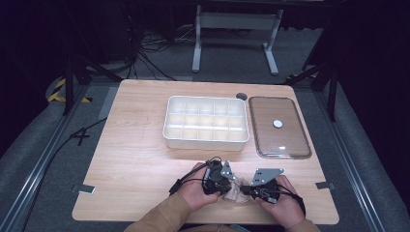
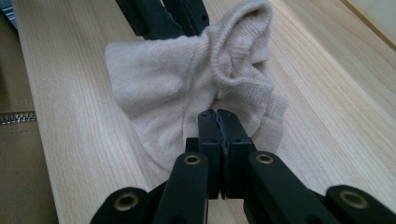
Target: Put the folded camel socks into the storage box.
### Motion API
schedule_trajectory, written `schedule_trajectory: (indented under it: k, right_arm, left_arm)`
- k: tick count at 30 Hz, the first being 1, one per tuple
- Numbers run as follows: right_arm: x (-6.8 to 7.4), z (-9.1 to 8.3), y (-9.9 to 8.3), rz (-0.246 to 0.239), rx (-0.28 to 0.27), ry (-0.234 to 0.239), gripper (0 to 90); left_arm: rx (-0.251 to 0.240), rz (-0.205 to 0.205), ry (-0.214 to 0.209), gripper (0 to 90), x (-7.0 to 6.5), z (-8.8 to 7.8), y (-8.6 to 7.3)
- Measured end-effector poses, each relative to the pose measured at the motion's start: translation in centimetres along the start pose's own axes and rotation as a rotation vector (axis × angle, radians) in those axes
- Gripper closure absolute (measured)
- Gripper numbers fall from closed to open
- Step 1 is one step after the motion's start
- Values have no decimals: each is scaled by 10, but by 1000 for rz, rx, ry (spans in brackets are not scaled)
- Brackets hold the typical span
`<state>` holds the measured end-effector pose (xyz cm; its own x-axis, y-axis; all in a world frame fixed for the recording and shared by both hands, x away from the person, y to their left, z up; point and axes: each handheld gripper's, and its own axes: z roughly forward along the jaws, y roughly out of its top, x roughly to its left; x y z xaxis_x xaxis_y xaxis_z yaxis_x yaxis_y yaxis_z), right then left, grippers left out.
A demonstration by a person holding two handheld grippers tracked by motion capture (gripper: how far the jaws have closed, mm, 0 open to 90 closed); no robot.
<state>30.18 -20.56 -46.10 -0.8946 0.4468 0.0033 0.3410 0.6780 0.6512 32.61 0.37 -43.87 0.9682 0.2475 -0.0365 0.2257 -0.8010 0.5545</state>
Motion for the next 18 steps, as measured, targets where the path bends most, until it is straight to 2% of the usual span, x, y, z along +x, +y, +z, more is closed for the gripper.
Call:
schedule_trajectory:
  k: [2,12,18]
  right_arm:
    - [1,2,1,7,-6,7,893]
    - [-3,8,-1,32,-54,52,894]
    - [-6,10,-5,49,-95,75,894]
  left_arm:
    - [-16,-6,-1,778,-2,0,0]
    - [-38,20,-14,753,-5,1,5]
    - [-55,30,-30,682,-6,3,7]
